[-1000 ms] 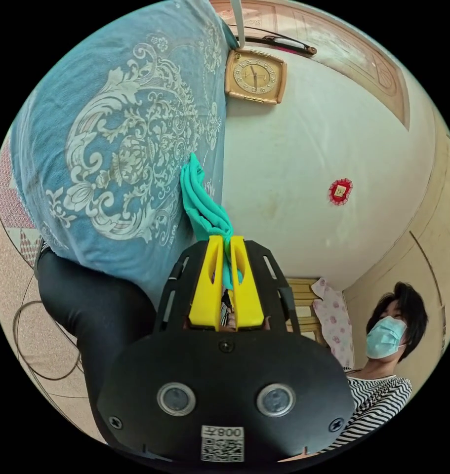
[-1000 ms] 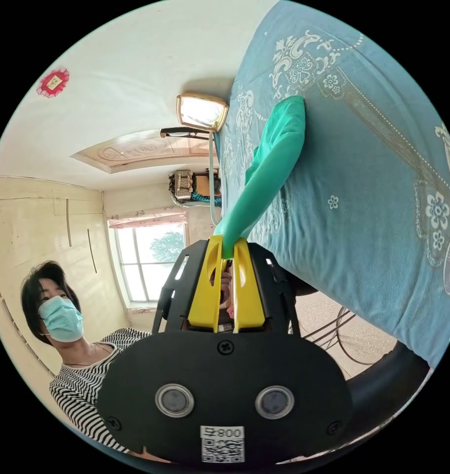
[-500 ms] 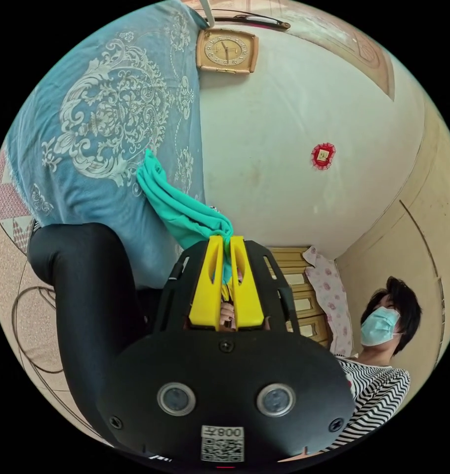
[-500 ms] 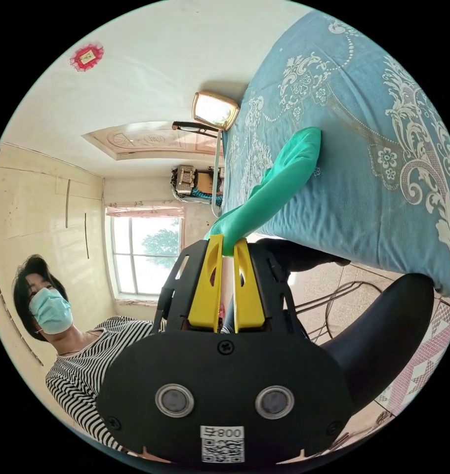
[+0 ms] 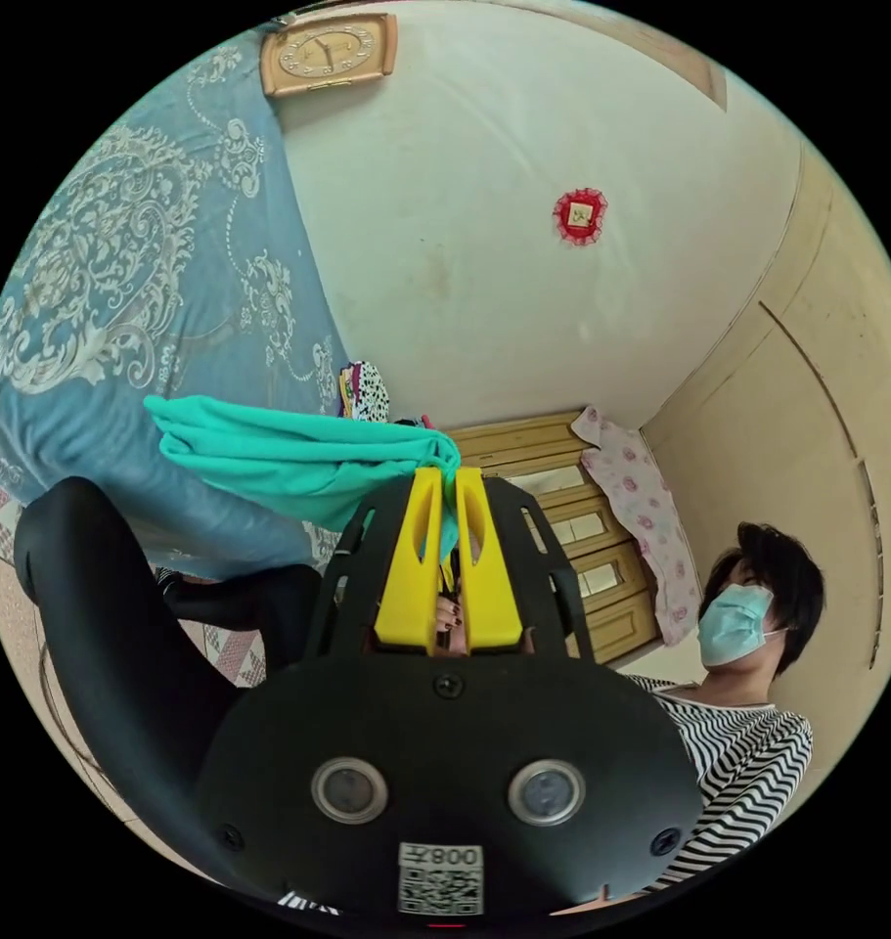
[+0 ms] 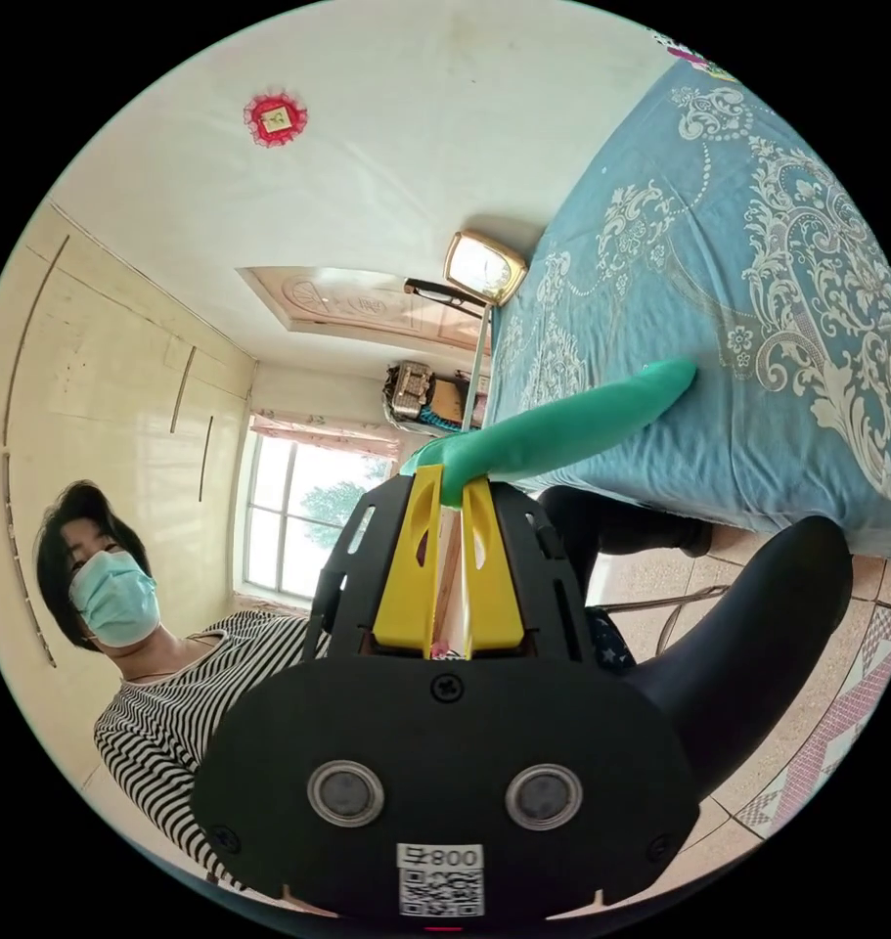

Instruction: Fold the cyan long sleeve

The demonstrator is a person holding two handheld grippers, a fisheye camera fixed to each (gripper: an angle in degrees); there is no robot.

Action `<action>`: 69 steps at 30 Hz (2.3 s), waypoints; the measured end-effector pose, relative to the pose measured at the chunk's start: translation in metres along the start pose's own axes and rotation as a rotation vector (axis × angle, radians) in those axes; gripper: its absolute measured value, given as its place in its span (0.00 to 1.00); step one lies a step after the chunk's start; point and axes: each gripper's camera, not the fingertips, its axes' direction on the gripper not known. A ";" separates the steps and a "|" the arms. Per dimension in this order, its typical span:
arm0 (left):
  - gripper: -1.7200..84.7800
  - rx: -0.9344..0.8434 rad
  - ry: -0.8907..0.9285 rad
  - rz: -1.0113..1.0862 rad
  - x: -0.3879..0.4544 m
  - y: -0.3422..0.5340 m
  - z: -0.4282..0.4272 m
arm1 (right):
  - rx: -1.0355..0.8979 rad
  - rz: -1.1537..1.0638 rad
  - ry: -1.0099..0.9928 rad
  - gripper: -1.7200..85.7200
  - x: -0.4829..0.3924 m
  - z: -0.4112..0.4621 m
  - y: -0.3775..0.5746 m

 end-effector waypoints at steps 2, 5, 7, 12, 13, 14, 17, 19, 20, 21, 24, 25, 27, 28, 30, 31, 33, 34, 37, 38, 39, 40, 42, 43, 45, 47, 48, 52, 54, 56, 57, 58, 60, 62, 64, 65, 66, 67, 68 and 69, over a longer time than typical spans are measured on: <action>0.05 -0.057 0.012 0.029 0.018 -0.014 0.059 | 0.045 -0.021 -0.011 0.03 -0.016 -0.034 0.010; 0.05 -0.132 0.029 0.046 0.033 -0.036 0.143 | 0.106 -0.034 -0.017 0.03 -0.029 -0.081 0.018; 0.05 -0.175 0.026 0.053 0.040 -0.051 0.201 | 0.141 -0.038 -0.015 0.03 -0.033 -0.111 0.017; 0.05 -0.284 0.034 0.077 0.055 -0.097 0.383 | 0.253 -0.042 0.024 0.03 -0.041 -0.207 -0.007; 0.05 -0.309 0.045 0.087 0.060 -0.110 0.434 | 0.275 -0.051 0.040 0.03 -0.045 -0.235 -0.018; 0.05 -0.327 0.062 0.099 0.066 -0.122 0.486 | 0.297 -0.063 0.062 0.03 -0.051 -0.263 -0.031; 0.05 -0.366 0.121 0.150 0.091 -0.147 0.619 | 0.361 -0.114 0.118 0.03 -0.077 -0.342 -0.068; 0.05 -0.389 0.160 0.189 0.110 -0.154 0.696 | 0.402 -0.158 0.159 0.03 -0.100 -0.391 -0.090; 0.05 -0.406 0.179 0.217 0.120 -0.156 0.746 | 0.428 -0.189 0.190 0.03 -0.117 -0.424 -0.102; 0.05 -0.413 0.185 0.227 0.125 -0.155 0.769 | 0.440 -0.205 0.210 0.04 -0.126 -0.440 -0.108; 0.05 -0.476 0.197 0.252 0.130 -0.140 0.882 | 0.476 -0.246 0.323 0.04 -0.160 -0.510 -0.125; 0.05 -0.505 0.188 0.246 0.124 -0.129 0.924 | 0.483 -0.245 0.377 0.04 -0.167 -0.534 -0.127; 0.05 -0.565 0.152 0.238 0.105 -0.108 0.986 | 0.487 -0.214 0.462 0.04 -0.165 -0.567 -0.125; 0.05 -0.608 0.102 0.220 0.087 -0.090 1.025 | 0.493 -0.165 0.513 0.04 -0.154 -0.587 -0.122; 0.05 -0.694 0.031 0.148 0.050 -0.060 1.081 | 0.495 -0.057 0.567 0.04 -0.123 -0.614 -0.114; 0.05 -0.749 -0.019 0.086 0.024 -0.039 1.113 | 0.498 0.034 0.605 0.04 -0.096 -0.629 -0.107; 0.05 -0.820 -0.069 0.000 -0.008 -0.010 1.152 | 0.492 0.173 0.638 0.05 -0.054 -0.646 -0.095; 0.05 -0.842 -0.072 -0.029 -0.019 0.004 1.171 | 0.468 0.261 0.664 0.05 -0.029 -0.652 -0.089; 0.05 -0.883 -0.088 -0.007 -0.018 0.026 1.216 | 0.426 0.313 0.681 0.05 0.001 -0.654 -0.084; 0.05 -0.887 -0.087 0.013 -0.012 0.030 1.233 | 0.434 0.304 0.672 0.05 0.002 -0.658 -0.085; 0.05 -0.893 -0.084 0.024 -0.009 0.033 1.243 | 0.437 0.296 0.673 0.05 0.001 -0.660 -0.085; 0.05 -0.909 -0.083 0.059 0.000 0.037 1.262 | 0.435 0.279 0.689 0.05 -0.005 -0.664 -0.088; 0.05 -0.926 -0.089 0.118 0.014 0.045 1.289 | 0.418 0.255 0.733 0.05 -0.018 -0.668 -0.093; 0.05 -0.940 -0.098 0.154 0.021 0.052 1.308 | 0.403 0.243 0.765 0.05 -0.026 -0.670 -0.095; 0.05 -0.975 -0.127 0.186 0.026 0.068 1.337 | 0.378 0.238 0.810 0.05 -0.033 -0.672 -0.097; 0.05 -1.027 -0.168 0.181 0.020 0.094 1.375 | 0.346 0.277 0.869 0.05 -0.028 -0.676 -0.096; 0.05 -1.041 -0.181 0.178 0.018 0.101 1.384 | 0.336 0.292 0.888 0.05 -0.023 -0.677 -0.095; 0.05 -1.101 -0.256 0.141 0.000 0.140 1.436 | 0.298 0.426 0.959 0.05 0.023 -0.682 -0.088; 0.05 -1.104 -0.258 0.120 -0.002 0.149 1.452 | 0.291 0.435 1.007 0.05 0.032 -0.679 -0.088; 0.05 -1.113 -0.256 0.125 0.000 0.158 1.469 | 0.285 0.446 1.044 0.05 0.037 -0.674 -0.091; 0.05 -1.116 -0.258 0.131 0.001 0.160 1.473 | 0.287 0.449 1.050 0.05 0.037 -0.673 -0.091; 0.05 -1.123 -0.261 0.132 0.003 0.164 1.479 | 0.285 0.448 1.062 0.05 0.038 -0.671 -0.092; 0.05 -1.128 -0.250 0.123 0.006 0.171 1.486 | 0.292 0.445 1.087 0.06 0.039 -0.667 -0.090; 0.04 -1.127 -0.242 0.134 0.014 0.175 1.489 | 0.316 0.438 1.121 0.07 0.039 -0.660 -0.087; 0.03 -1.122 -0.235 0.157 0.025 0.176 1.490 | 0.326 0.433 1.178 0.09 0.036 -0.653 -0.084; 0.03 -1.121 -0.229 0.190 0.034 0.176 1.492 | 0.339 0.422 1.209 0.09 0.032 -0.648 -0.082; 0.03 -1.121 -0.229 0.207 0.039 0.176 1.493 | 0.346 0.419 1.229 0.09 0.030 -0.645 -0.081; 0.03 -1.111 -0.233 0.251 0.050 0.176 1.496 | 0.350 0.417 1.281 0.10 0.025 -0.639 -0.078; 0.03 -1.091 -0.232 0.295 0.062 0.174 1.502 | 0.349 0.415 1.337 0.09 0.020 -0.632 -0.075; 0.02 -1.081 -0.228 0.318 0.067 0.173 1.506 | 0.347 0.416 1.363 0.09 0.018 -0.629 -0.073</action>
